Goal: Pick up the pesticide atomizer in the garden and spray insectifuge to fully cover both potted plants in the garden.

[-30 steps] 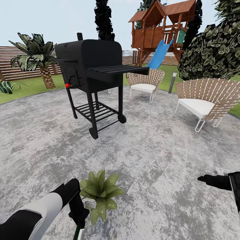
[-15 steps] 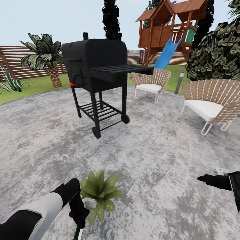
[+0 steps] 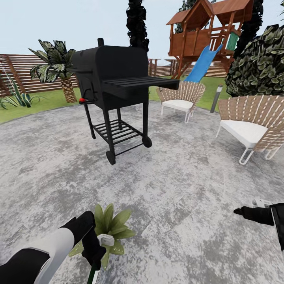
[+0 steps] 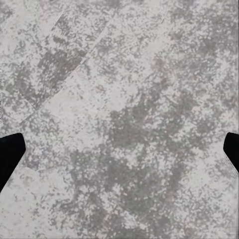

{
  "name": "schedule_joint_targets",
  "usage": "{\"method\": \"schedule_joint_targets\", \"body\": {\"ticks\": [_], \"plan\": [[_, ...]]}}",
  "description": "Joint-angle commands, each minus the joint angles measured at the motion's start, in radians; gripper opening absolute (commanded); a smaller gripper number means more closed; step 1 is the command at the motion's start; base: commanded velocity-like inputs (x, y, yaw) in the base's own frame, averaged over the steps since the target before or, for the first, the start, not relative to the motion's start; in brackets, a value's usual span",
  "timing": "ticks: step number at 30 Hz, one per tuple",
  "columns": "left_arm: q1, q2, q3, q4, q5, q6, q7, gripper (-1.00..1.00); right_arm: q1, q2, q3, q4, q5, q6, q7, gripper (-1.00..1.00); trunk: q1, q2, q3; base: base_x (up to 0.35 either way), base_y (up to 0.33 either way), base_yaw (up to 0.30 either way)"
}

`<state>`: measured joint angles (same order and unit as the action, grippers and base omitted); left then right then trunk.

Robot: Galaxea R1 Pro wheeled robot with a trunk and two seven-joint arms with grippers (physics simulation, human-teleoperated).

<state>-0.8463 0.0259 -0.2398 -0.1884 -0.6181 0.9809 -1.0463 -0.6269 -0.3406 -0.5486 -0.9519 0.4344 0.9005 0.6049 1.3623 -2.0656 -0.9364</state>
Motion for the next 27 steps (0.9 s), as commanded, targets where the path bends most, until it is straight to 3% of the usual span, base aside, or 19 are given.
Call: {"method": "schedule_joint_targets", "body": {"ticks": [1,15,20,27], "plan": [[0.000,0.000,-0.003,-0.002,-0.006,0.005,-0.009,-1.00,-0.001,0.000,-0.002,-0.001,0.010,0.001,0.010,1.00,0.000,0.000,-0.001,0.088,-0.214,0.245],[0.000,0.000,-0.002,-0.004,-0.005,0.005,-0.009,-1.00,-0.001,0.000,-0.001,-0.001,0.012,0.001,0.010,1.00,0.000,0.000,-0.001,0.008,-0.018,0.252],[0.000,0.000,-0.001,-0.040,-0.003,0.007,-0.009,-1.00,-0.001,0.000,-0.001,-0.001,0.012,0.001,0.010,1.00,0.000,0.000,0.001,0.000,0.000,0.245],[0.000,0.000,-0.001,-0.043,0.000,0.007,-0.009,-1.00,-0.001,0.000,-0.001,-0.001,0.012,0.001,0.010,1.00,0.000,0.000,0.002,0.008,-0.115,0.030]]}}
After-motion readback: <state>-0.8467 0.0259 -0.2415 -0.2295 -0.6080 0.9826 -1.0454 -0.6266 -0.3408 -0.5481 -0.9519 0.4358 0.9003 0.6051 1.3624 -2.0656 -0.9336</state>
